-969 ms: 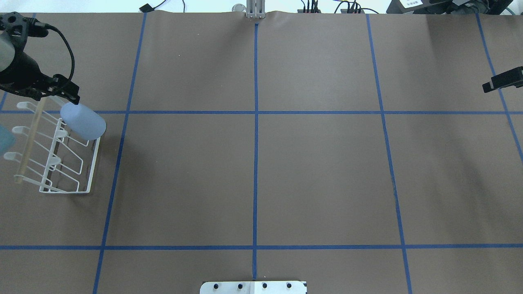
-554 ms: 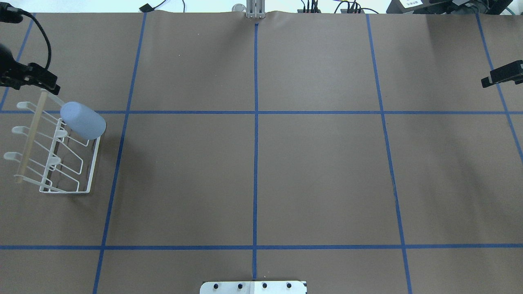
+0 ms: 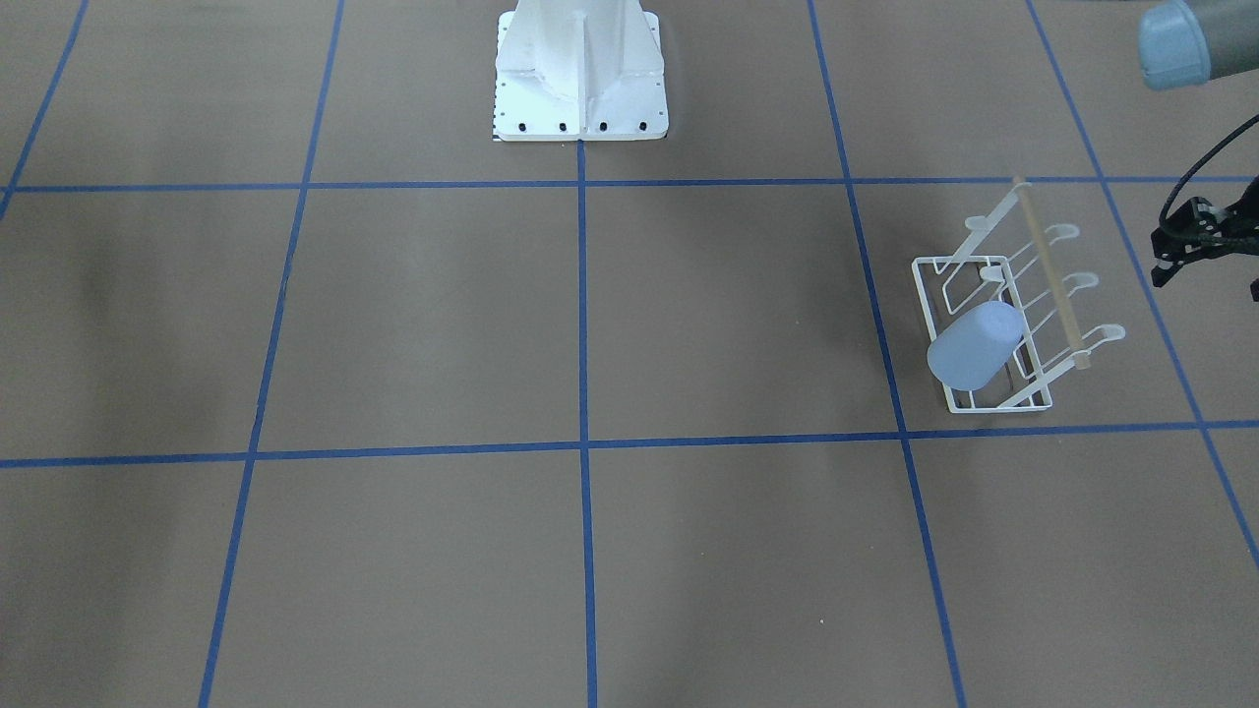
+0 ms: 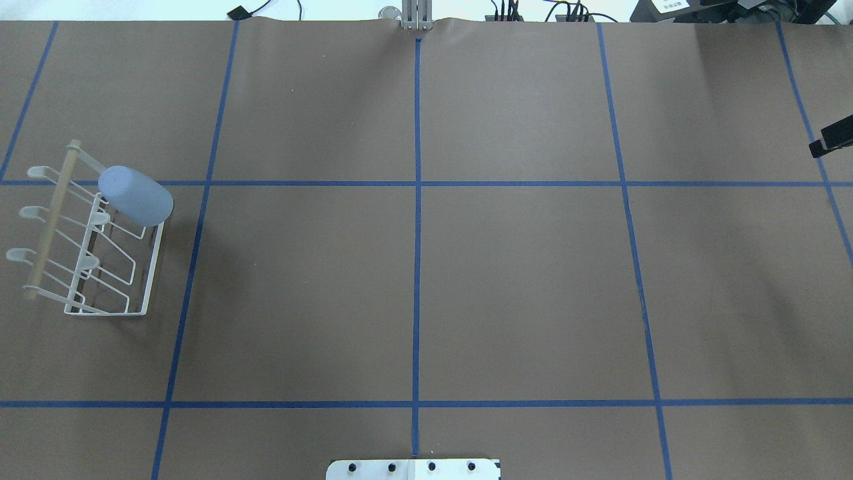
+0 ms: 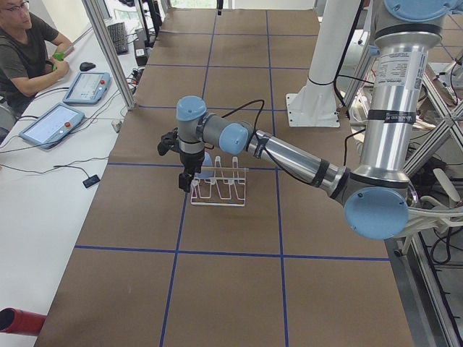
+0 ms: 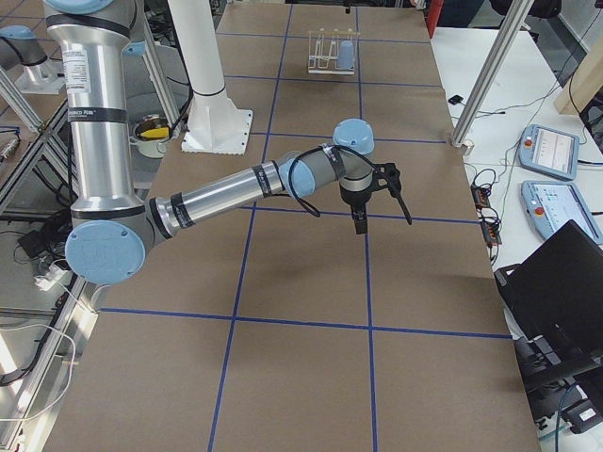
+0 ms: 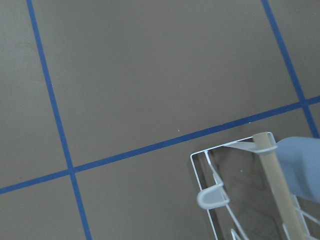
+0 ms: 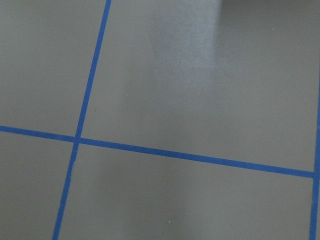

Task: Hang cup on cup holder
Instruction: 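Open the left gripper and lift it away from the cup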

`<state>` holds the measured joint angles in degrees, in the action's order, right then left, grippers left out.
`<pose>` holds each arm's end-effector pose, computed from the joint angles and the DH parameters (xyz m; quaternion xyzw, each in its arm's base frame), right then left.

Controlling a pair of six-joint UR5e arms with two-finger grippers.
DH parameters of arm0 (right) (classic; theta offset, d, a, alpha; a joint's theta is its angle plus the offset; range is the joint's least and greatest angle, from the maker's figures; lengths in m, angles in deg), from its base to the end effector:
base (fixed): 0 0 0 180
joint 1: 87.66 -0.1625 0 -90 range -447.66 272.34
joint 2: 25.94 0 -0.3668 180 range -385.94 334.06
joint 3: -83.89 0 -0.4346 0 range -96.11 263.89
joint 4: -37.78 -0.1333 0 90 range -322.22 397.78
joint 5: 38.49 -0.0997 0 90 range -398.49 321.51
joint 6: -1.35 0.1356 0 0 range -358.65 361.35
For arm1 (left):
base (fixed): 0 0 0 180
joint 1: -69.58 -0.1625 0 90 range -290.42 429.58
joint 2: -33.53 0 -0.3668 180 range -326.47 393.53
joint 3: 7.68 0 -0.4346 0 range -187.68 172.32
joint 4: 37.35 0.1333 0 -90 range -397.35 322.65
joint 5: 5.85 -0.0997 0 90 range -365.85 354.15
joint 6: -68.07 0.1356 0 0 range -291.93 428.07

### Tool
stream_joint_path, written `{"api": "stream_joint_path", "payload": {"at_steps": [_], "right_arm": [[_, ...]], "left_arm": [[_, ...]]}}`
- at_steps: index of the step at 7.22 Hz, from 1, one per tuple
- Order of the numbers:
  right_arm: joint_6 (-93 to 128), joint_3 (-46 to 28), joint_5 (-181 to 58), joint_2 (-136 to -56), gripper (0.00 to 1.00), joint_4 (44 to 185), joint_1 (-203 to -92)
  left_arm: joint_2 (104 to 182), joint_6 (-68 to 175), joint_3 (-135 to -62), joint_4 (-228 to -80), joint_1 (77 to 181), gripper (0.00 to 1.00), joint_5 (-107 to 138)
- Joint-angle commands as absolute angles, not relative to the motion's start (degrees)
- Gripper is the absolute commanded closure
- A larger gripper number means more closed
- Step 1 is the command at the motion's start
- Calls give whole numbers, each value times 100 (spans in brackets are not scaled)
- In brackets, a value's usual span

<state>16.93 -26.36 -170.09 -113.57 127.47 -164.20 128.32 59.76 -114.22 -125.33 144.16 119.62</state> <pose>-0.0854 -0.5427 0.4164 0.0926 -0.3835 -0.0536 0.9173 0.0979 -0.5602 0.4412 0.0946 0.3267 0.1092 0.9340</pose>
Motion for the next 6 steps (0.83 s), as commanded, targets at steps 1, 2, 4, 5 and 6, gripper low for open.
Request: {"api": "stream_joint_path", "payload": {"at_steps": [1,2,4,5,6], "right_arm": [[1164,-2834,-16892,-11479,0,13461,-16615],[1016,-2826,-16752,-11575,0,13472,-16676],[532,-2870,-16803,-11734,0,13489,-16957],[531,-2835,-16812,-11761,0,13481,-16949],[514,-2818,-16839,-11761,0,13437,-16940]], "left_arm": [[12802,6252,-11314,-12524,14578,2,12000],[12575,6271,-11410,-12559,14570,2,11983],[12425,5739,-11429,-12954,14570,2,12472],[12145,5726,-11516,-12955,14578,2,12693],[11986,5761,-11560,-12955,14613,2,12713]]}}
